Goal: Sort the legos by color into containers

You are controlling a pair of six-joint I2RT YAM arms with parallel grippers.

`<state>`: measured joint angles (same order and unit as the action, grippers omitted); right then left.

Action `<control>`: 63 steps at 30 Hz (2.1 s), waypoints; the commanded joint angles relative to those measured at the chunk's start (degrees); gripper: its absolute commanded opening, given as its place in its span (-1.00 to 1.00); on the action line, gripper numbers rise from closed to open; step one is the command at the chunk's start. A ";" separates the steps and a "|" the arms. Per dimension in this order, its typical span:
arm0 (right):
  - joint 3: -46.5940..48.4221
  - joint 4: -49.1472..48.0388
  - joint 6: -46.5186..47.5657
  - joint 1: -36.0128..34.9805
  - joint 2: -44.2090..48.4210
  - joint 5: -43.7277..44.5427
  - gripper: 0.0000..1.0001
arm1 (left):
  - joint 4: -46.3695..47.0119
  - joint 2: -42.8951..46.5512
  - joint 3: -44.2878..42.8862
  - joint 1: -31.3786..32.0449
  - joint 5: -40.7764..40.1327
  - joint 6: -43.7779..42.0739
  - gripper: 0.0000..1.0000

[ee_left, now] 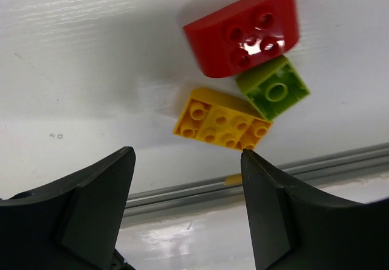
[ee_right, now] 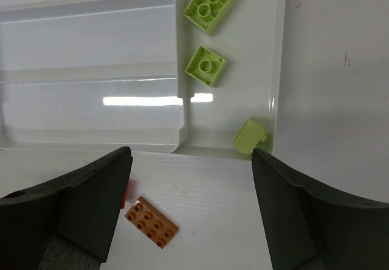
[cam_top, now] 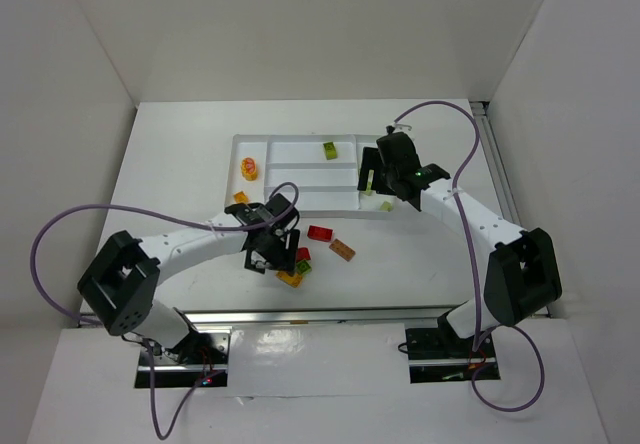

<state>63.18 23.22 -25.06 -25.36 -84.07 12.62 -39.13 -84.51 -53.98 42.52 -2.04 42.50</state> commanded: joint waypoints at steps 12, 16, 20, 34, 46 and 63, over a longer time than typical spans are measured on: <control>0.19 -0.99 -0.43 -0.47 0.93 0.56 0.74 | -3.23 -9.09 -1.40 -8.06 -12.53 2.07 0.60; 0.19 -0.46 -0.43 -0.47 0.93 1.08 0.74 | -3.84 -8.48 -4.37 -14.39 -14.57 -0.14 0.60; -0.34 -0.46 -0.43 -0.47 1.54 1.09 0.74 | -3.84 -6.65 -8.59 -17.12 -14.48 -0.66 0.60; 0.19 -0.46 0.09 -0.47 1.54 1.09 0.74 | -1.55 -13.13 -12.47 -10.27 -10.60 -4.36 1.00; 0.71 0.68 0.10 -0.47 1.02 1.70 0.74 | 2.57 -16.12 -8.08 -11.94 -8.42 -4.97 0.27; 1.77 0.68 0.10 -0.47 1.02 1.62 0.74 | -1.65 -16.98 -30.99 -24.32 -9.38 -10.51 -0.66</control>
<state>63.22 23.66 -25.04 -25.36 -84.07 13.32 -41.19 -96.25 -80.38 20.86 -10.33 34.35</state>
